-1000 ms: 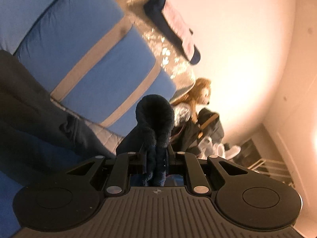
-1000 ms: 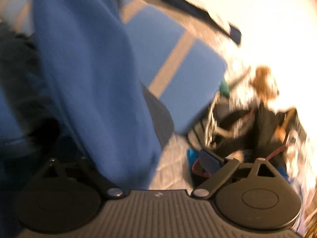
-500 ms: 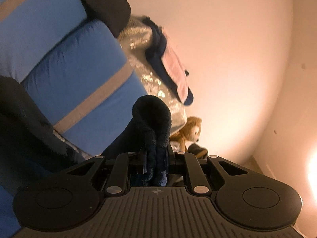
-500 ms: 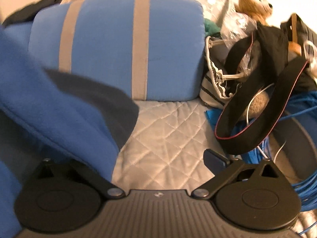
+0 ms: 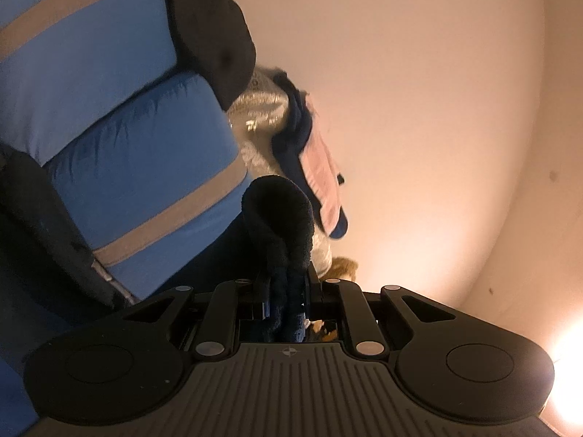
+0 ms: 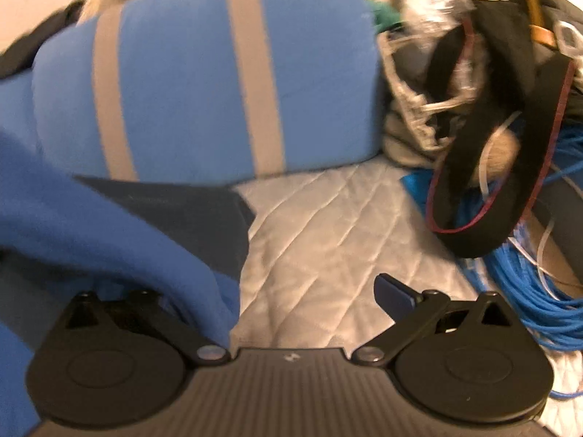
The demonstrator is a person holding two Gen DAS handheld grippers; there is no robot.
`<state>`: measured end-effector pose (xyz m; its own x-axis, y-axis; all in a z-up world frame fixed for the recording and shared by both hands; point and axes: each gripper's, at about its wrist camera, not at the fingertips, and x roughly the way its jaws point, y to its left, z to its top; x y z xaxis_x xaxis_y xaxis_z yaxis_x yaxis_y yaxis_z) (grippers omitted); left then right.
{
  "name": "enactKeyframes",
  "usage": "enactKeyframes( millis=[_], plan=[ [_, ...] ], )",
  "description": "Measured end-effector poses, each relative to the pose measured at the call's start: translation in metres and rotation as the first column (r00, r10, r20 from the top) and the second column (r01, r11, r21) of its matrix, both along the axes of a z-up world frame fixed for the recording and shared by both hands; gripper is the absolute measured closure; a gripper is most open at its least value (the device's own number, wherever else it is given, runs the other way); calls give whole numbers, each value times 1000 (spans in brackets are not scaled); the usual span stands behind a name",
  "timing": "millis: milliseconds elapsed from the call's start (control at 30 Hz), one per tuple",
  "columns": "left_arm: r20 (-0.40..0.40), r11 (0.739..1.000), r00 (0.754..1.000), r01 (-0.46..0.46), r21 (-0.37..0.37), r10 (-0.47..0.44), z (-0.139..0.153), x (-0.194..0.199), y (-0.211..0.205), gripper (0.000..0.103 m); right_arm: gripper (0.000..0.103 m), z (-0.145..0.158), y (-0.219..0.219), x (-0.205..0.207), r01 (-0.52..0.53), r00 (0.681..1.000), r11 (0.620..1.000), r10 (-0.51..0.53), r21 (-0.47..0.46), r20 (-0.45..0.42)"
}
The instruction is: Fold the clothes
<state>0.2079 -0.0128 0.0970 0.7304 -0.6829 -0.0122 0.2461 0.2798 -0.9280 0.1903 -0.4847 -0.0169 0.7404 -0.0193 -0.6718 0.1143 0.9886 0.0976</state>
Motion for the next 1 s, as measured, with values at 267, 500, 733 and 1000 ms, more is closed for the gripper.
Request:
enactKeyframes(
  millis=[267, 500, 733, 1000],
  plan=[
    [-4, 999, 999, -42, -29, 42, 12, 10, 15, 88, 0, -15, 21, 12, -146, 989, 989, 146, 25, -25],
    [1, 997, 998, -68, -39, 68, 17, 12, 30, 88, 0, -13, 29, 17, -239, 971, 959, 232, -152, -58],
    [-27, 993, 992, -120, 9, 121, 4, 13, 47, 88, 0, 14, 9, 26, -283, 957, 931, 288, -232, -13],
    [-88, 989, 986, -145, -29, 142, -17, 14, 55, 88, 0, -6, 1, 31, -246, 968, 969, 244, -24, -58]
  ],
)
